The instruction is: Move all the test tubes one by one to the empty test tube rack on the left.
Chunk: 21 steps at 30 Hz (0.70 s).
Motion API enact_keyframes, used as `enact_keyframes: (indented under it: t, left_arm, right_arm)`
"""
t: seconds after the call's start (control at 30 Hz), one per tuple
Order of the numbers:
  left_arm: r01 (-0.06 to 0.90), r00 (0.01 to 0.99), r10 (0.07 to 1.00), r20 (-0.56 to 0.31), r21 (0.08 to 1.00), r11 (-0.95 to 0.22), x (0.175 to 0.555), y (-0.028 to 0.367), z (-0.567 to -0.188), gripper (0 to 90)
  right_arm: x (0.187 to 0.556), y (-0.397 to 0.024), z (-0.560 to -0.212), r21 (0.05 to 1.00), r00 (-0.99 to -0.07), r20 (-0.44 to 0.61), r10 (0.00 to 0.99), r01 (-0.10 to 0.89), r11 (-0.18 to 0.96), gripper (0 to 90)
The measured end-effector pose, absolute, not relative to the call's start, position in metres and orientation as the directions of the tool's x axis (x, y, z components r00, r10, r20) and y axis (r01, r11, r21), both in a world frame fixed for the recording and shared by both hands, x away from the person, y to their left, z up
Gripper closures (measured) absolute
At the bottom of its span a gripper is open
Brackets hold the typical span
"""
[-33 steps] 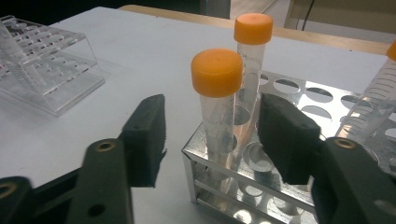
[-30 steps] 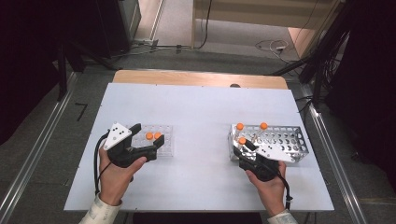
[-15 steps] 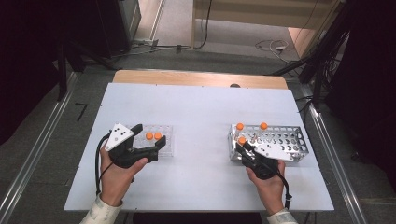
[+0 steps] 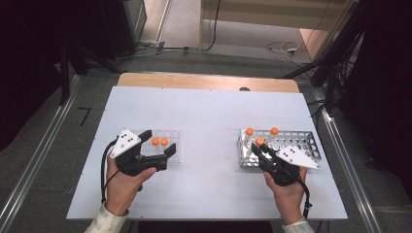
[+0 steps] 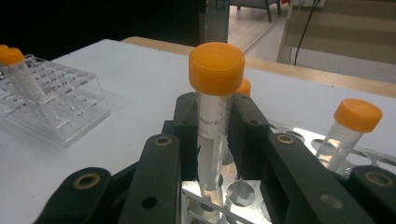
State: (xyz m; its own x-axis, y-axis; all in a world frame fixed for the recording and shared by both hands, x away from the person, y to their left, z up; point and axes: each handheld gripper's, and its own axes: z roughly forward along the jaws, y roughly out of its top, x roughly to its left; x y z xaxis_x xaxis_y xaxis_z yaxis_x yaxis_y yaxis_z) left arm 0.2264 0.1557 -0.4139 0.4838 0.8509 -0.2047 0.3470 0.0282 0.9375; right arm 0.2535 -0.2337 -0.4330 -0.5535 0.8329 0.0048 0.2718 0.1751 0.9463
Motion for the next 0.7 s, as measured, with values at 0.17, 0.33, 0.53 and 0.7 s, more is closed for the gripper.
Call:
enact_keyframes:
  t: [0.17, 0.33, 0.53, 0.7]
  left_arm:
    - [0.347, 0.503, 0.839, -0.205, 0.938, 0.021, 0.225, 0.152, -0.413, 6.3]
    - [0.344, 0.523, 0.828, -0.204, 0.939, 0.015, 0.222, 0.148, -0.411, 6.5]
    - [0.342, 0.546, 0.814, -0.197, 0.940, -0.002, 0.219, 0.141, -0.410, 6.8]
    - [0.340, 0.571, 0.799, -0.188, 0.940, -0.022, 0.216, 0.133, -0.410, 6.9]
  right_arm:
    - [0.245, -0.235, -0.420, 0.958, -0.570, 0.012, 0.821, 0.242, 0.154, 72.3]
    - [0.240, -0.229, -0.416, 0.960, -0.595, 0.012, 0.803, 0.232, 0.158, 72.3]
    - [0.234, -0.213, -0.419, 0.956, -0.639, 0.008, 0.770, 0.231, 0.182, 72.3]
    - [0.230, -0.194, -0.429, 0.943, -0.677, 0.002, 0.736, 0.246, 0.223, 72.3]
